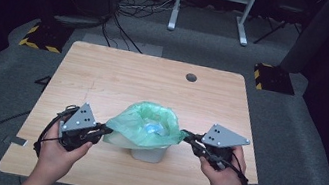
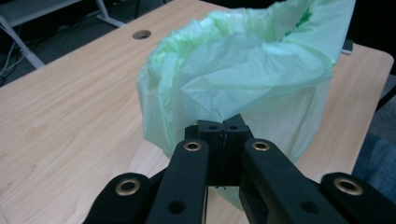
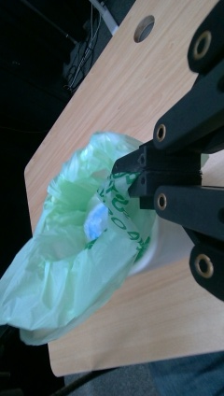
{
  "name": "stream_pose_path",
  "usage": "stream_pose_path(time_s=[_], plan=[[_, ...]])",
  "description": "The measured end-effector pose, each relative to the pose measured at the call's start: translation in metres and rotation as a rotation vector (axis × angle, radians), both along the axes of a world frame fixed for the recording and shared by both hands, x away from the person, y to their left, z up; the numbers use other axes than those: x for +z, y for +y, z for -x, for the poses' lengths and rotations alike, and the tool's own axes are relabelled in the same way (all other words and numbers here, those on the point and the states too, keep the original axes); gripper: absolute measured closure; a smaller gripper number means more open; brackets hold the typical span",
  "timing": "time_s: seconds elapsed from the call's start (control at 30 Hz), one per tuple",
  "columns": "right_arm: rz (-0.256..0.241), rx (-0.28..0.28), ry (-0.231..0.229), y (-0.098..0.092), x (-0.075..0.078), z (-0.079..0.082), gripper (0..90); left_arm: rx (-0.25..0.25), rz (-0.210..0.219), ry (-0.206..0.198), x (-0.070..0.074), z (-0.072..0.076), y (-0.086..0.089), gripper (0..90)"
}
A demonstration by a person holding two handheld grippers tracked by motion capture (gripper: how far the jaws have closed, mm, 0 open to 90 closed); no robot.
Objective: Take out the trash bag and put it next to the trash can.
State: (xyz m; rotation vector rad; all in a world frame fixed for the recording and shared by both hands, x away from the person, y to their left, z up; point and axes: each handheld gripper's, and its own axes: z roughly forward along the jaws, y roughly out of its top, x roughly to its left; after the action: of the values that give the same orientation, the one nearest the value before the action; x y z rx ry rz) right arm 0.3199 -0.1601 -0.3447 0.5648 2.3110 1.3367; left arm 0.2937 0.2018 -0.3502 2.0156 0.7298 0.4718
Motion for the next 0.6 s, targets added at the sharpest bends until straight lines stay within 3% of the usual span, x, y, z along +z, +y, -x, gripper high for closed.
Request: stream_pose_path(time_s=[0.17,0.4,0.6], plan=[[-0.001,-0.028,0.025,0.003,-0.004,-0.02,90.0,0.051,-0.031,0.001,-0.006,-0.018,0.001,90.0],[-0.004,-0.084,0.081,0.002,-0.021,-0.049,90.0,0.069,-0.04,0.039,-0.025,-0.045,-0.006,90.0],[0.007,-0.102,0.113,0.003,-0.038,-0.056,88.4,0.055,-0.016,0.065,-0.043,-0.046,-0.012,90.0]])
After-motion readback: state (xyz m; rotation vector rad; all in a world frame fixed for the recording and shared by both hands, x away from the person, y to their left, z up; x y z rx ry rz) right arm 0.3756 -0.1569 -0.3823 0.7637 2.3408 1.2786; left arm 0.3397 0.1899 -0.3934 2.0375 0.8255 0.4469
